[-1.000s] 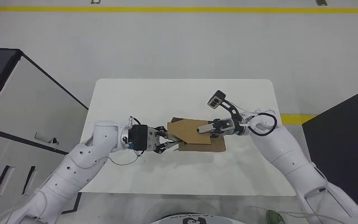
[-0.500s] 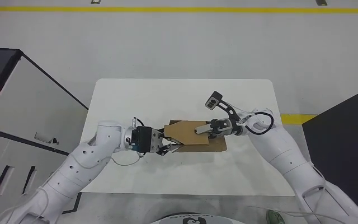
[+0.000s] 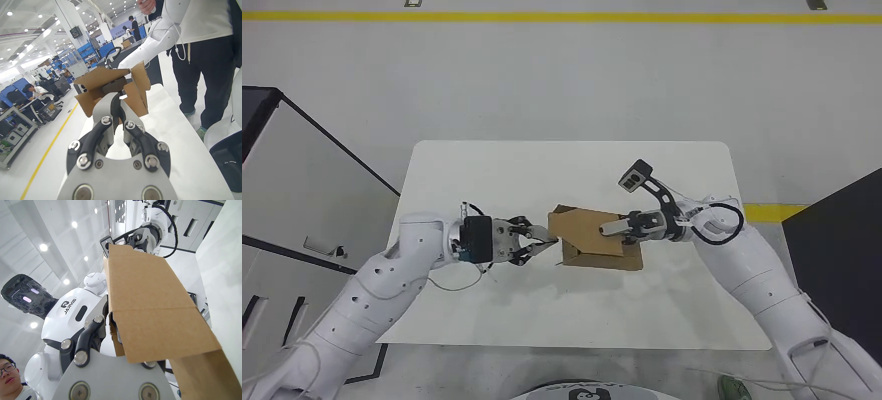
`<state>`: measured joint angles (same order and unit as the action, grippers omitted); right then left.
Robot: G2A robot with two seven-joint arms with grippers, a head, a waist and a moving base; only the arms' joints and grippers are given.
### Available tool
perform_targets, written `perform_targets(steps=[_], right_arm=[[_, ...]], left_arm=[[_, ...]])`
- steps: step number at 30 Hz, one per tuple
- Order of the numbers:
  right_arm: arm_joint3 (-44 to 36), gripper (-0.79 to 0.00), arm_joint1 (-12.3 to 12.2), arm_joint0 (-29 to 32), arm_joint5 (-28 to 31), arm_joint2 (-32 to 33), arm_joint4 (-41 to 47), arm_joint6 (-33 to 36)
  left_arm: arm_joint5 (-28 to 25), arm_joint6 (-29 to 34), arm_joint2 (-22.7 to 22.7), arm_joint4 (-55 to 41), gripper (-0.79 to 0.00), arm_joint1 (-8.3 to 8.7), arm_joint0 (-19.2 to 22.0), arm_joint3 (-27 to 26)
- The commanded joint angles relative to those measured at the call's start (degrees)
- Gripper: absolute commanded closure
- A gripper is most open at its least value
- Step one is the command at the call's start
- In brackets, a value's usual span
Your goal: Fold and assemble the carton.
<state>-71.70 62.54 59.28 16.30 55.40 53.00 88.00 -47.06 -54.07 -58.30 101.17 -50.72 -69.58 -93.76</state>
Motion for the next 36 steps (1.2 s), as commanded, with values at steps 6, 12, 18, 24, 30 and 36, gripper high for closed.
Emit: perform_targets(steps=[6, 12, 18, 24, 30, 36], right_arm=[[-1.1, 0.000, -0.6, 0.6, 0.0, 1.0, 0.3, 0.0], [-0.1, 0.000, -0.7, 1.1, 0.7, 2.7, 0.6, -0.7], [1.3, 0.000, -0.4, 1.4, 0.7, 3.9, 1.2, -4.3], [1.5, 0.000, -0.4, 1.4, 0.4, 4.0, 0.9, -5.3], [0.5, 0.000, -0.4, 2.2, 0.5, 4.3, -0.4, -8.4], [0.1, 0.000, -0.5, 2.6, 0.6, 4.7, -5.5, -12.1]], left_arm=[[0.0, -0.1, -0.4, 0.0, 0.000, 0.30, -0.6, -0.4], [0.7, -0.6, -1.3, -0.8, 0.000, 0.50, -0.8, -0.2], [1.0, -1.0, -2.5, -1.0, 0.000, 0.90, -1.8, -1.2], [1.4, 0.5, -2.8, 0.0, 0.000, 1.01, -1.8, -1.5], [1.8, 3.6, -2.7, -0.6, 0.000, 0.98, -2.6, -3.8], [1.9, 4.3, -2.3, -1.7, 0.000, 0.86, -2.7, -5.8]])
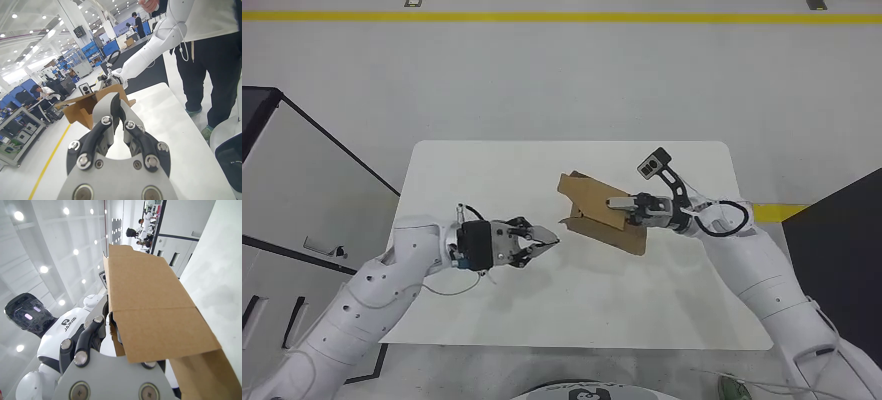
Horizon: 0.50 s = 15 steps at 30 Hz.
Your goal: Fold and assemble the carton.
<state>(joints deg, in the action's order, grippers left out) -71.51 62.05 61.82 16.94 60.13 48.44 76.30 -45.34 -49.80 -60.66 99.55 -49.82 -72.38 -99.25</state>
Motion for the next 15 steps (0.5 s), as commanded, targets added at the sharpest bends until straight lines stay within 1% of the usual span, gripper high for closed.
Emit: perform_targets(steps=[1, 9, 15], right_arm=[[-0.3, 0.000, 0.0, 0.1, -0.1, -0.1, -1.2, -0.5], [-0.5, 0.000, 0.3, 0.1, 1.7, -0.2, -0.7, 3.9], [0.0, 0.000, 0.6, -0.2, 2.8, -0.2, 0.4, 7.5]], left_arm=[[0.3, 0.2, 0.2, -0.1, 0.000, -0.06, 0.1, -0.4], [2.8, 1.2, 0.6, 0.7, 0.000, -0.27, 0.3, -0.3], [2.7, 1.5, 0.6, 0.6, 0.000, -0.27, 0.3, -0.5]])
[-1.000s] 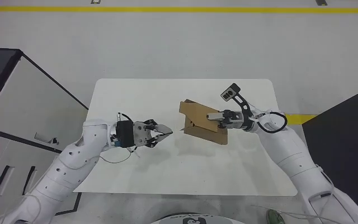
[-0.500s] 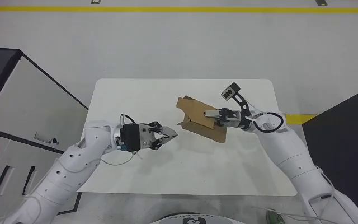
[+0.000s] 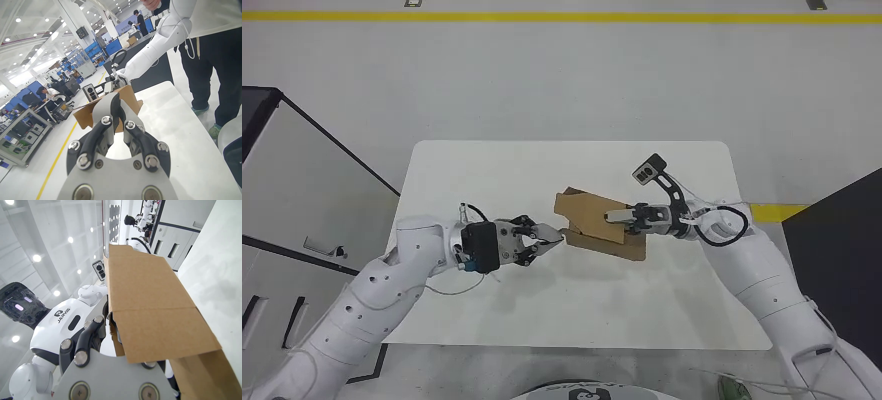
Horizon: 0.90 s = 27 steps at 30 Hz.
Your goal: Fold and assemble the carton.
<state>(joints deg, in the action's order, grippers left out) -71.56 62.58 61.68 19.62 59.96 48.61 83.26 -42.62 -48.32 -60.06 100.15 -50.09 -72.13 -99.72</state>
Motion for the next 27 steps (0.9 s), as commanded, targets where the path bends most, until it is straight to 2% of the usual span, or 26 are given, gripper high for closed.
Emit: perform_targets(steps=[1, 27], right_arm=[[0.0, 0.000, 0.1, -0.1, 0.2, 0.0, 0.4, 1.0], [-2.6, 0.000, 0.8, -0.4, -2.9, -0.2, -0.5, 4.3]], left_arm=[[-0.1, 0.0, 0.0, 0.1, 0.000, 0.01, 0.0, 0.0], [-0.6, -0.4, 4.1, 3.0, 0.000, -0.65, 2.3, -1.2]])
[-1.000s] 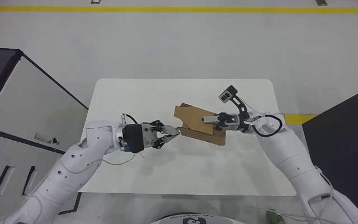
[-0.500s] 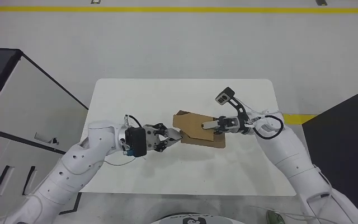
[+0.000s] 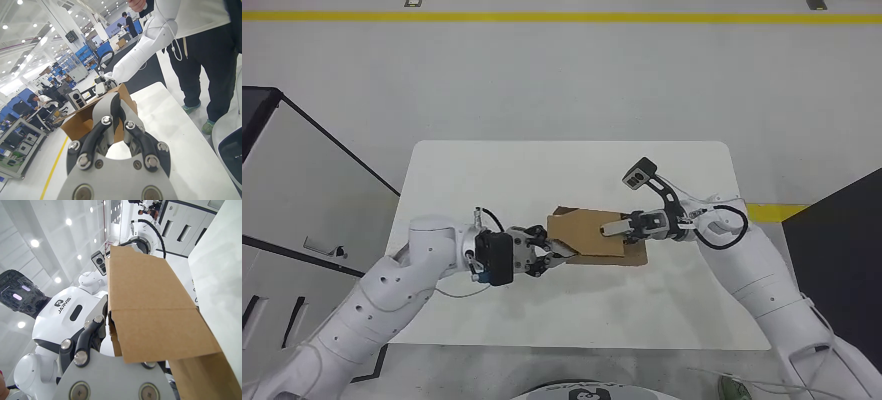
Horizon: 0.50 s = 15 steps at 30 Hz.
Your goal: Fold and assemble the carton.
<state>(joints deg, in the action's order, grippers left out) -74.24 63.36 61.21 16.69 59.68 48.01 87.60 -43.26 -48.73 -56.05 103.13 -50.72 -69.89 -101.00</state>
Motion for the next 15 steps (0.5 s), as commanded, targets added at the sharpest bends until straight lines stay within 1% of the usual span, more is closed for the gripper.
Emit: perform_targets(steps=[1, 7, 15], right_arm=[[0.2, 0.000, 0.0, 0.1, 0.0, 0.2, 0.3, 0.0], [0.5, 0.000, 0.1, 0.2, -0.4, 0.9, 0.6, 0.4], [0.4, 0.000, 0.5, 0.5, -0.2, 0.2, 0.2, 0.2]], left_arm=[[0.1, 0.0, 0.0, -0.2, 0.000, -0.02, 0.2, 0.3], [0.2, 0.0, -0.4, -0.4, 0.000, 0.05, 0.1, 0.3], [-0.3, -0.2, 1.3, 0.3, 0.000, -0.18, 0.5, -0.2]])
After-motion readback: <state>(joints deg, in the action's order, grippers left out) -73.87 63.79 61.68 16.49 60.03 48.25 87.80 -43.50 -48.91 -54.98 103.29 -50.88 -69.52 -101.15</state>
